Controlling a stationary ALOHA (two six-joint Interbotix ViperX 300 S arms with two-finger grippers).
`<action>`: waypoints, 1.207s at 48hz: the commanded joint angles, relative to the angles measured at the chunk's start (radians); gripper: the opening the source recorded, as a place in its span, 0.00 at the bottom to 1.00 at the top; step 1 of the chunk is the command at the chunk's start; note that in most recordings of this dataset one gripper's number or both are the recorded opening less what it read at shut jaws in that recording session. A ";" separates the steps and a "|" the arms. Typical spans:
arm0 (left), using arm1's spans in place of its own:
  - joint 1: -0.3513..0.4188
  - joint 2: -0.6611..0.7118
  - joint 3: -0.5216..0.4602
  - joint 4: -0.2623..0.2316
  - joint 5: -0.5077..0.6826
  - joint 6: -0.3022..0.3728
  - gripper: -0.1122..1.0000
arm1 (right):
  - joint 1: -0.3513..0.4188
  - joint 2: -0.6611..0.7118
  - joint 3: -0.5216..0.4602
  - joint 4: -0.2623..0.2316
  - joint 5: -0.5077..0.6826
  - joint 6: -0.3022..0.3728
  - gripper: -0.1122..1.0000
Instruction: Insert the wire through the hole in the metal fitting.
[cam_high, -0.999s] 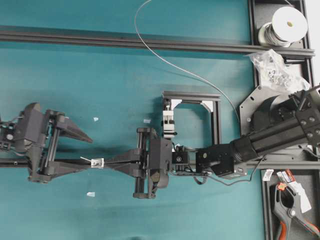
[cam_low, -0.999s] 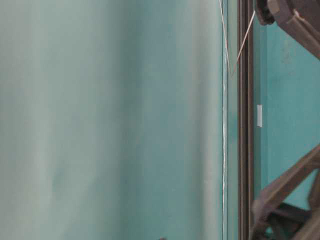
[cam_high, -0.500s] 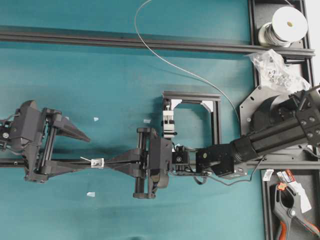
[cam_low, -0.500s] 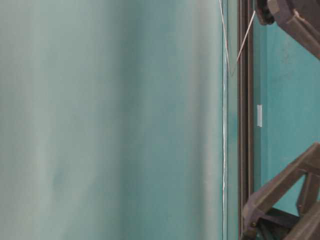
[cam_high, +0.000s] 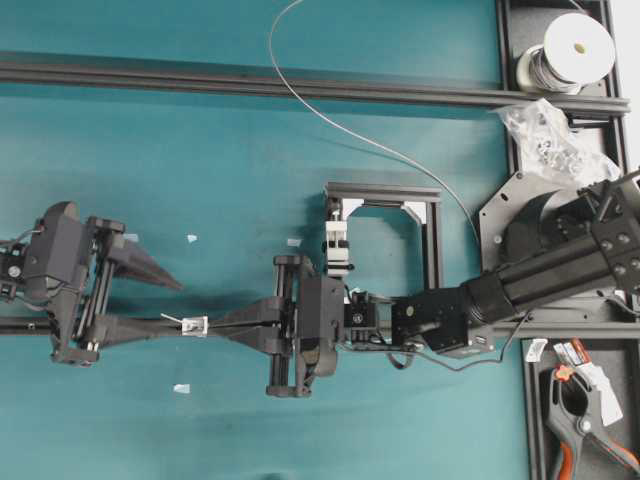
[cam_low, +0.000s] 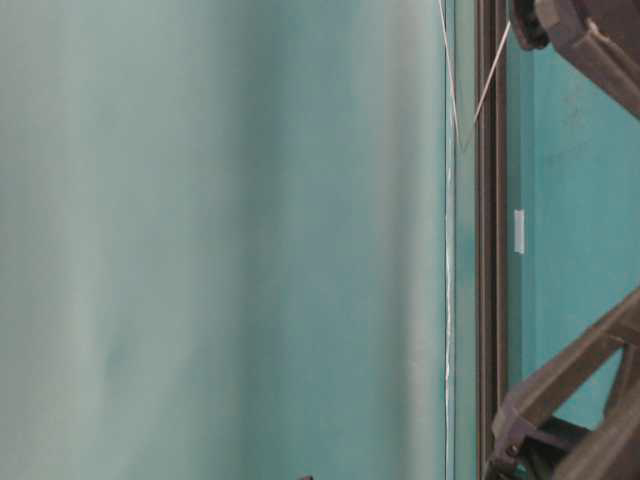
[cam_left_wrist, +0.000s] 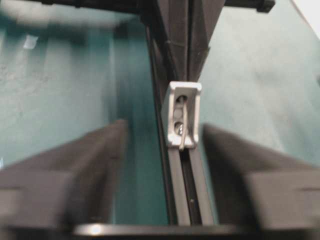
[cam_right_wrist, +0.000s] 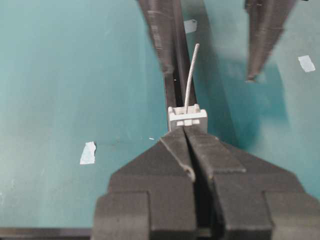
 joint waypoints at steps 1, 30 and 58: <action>-0.005 -0.012 -0.014 0.005 0.008 0.000 0.16 | 0.002 -0.012 -0.017 -0.008 -0.006 0.003 0.11; -0.006 -0.006 -0.023 0.005 0.041 0.002 0.01 | 0.002 -0.015 -0.028 -0.008 -0.005 0.005 0.11; -0.014 -0.006 -0.014 0.005 0.046 -0.002 0.01 | 0.002 -0.052 -0.018 -0.008 -0.011 -0.002 0.91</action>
